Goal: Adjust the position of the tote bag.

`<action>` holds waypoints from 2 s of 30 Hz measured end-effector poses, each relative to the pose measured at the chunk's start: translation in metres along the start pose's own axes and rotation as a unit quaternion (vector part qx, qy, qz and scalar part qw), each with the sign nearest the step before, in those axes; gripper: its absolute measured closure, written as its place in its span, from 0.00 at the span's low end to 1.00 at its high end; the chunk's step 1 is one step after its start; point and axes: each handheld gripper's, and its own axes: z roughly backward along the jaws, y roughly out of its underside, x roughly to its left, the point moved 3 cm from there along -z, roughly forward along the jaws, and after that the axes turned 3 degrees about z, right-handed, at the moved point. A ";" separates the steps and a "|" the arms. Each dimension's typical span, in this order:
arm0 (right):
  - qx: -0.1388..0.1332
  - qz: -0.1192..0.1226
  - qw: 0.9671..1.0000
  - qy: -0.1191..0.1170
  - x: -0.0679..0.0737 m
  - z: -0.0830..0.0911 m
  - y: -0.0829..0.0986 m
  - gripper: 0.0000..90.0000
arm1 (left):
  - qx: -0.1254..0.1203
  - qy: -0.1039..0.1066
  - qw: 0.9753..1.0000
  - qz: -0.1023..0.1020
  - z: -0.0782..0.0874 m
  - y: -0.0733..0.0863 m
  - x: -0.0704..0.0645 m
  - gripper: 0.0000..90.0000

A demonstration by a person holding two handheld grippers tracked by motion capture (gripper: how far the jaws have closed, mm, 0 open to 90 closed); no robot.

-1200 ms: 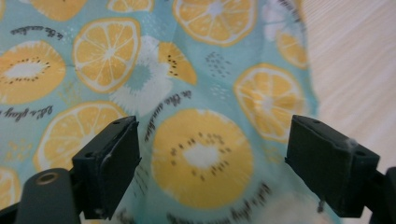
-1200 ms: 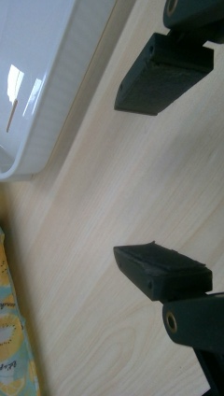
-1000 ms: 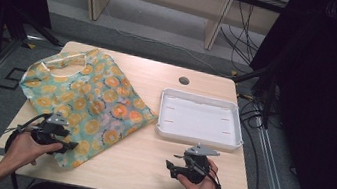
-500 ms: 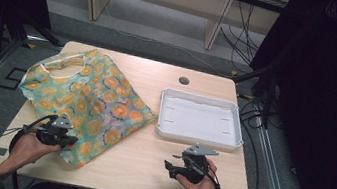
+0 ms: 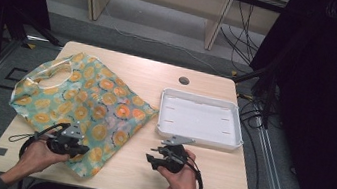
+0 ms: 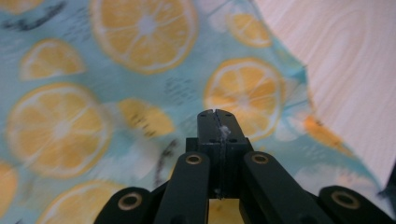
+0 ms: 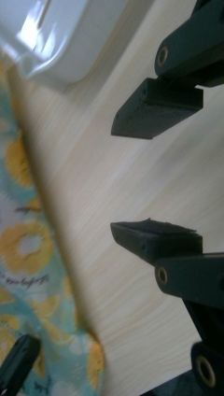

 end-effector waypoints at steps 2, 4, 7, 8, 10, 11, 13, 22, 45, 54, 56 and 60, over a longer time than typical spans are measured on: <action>-0.008 -0.001 1.000 -0.009 0.006 -0.010 -0.010 0.58 | -0.001 0.006 1.000 -0.003 -0.003 -0.004 -0.006 1.00; 0.016 0.000 1.000 -0.012 0.011 -0.021 -0.021 0.60 | -0.001 0.014 1.000 -0.005 -0.006 -0.008 -0.011 1.00; 0.026 0.006 1.000 -0.007 0.013 -0.041 -0.031 0.66 | 0.008 0.025 0.999 -0.024 -0.011 -0.010 -0.017 1.00; 0.026 0.000 1.000 -0.008 0.014 -0.048 -0.033 0.69 | 0.006 0.022 1.000 -0.018 -0.012 -0.010 -0.019 1.00; 0.032 0.004 0.999 0.001 0.013 -0.057 -0.036 0.75 | 0.008 0.023 0.999 -0.023 -0.012 -0.010 -0.021 1.00; 0.040 0.010 0.999 0.007 0.011 -0.062 -0.038 0.78 | 0.010 0.020 0.999 -0.037 -0.011 -0.011 -0.020 1.00; 0.035 0.011 0.999 0.014 0.009 -0.070 -0.043 0.84 | 0.007 0.025 0.999 -0.023 -0.011 -0.010 -0.021 1.00; 0.023 0.024 0.999 0.033 0.000 -0.107 -0.079 0.94 | -0.004 0.020 0.999 -0.025 -0.007 -0.011 -0.019 1.00; 0.031 0.033 0.998 0.038 0.011 -0.090 -0.098 0.63 | -0.024 -0.160 0.984 0.074 0.085 0.020 0.094 0.57; 0.026 0.100 0.991 -0.089 0.086 -0.065 -0.080 0.48 | -0.030 -0.207 0.967 0.145 0.113 0.055 0.134 0.46; 0.028 0.116 0.987 -0.111 0.103 -0.065 -0.078 0.48 | -0.040 -0.202 0.972 0.118 0.108 0.054 0.138 0.46; 0.048 0.146 0.980 -0.130 0.135 -0.076 -0.071 0.44 | -0.034 -0.192 0.973 0.127 0.104 0.052 0.132 0.45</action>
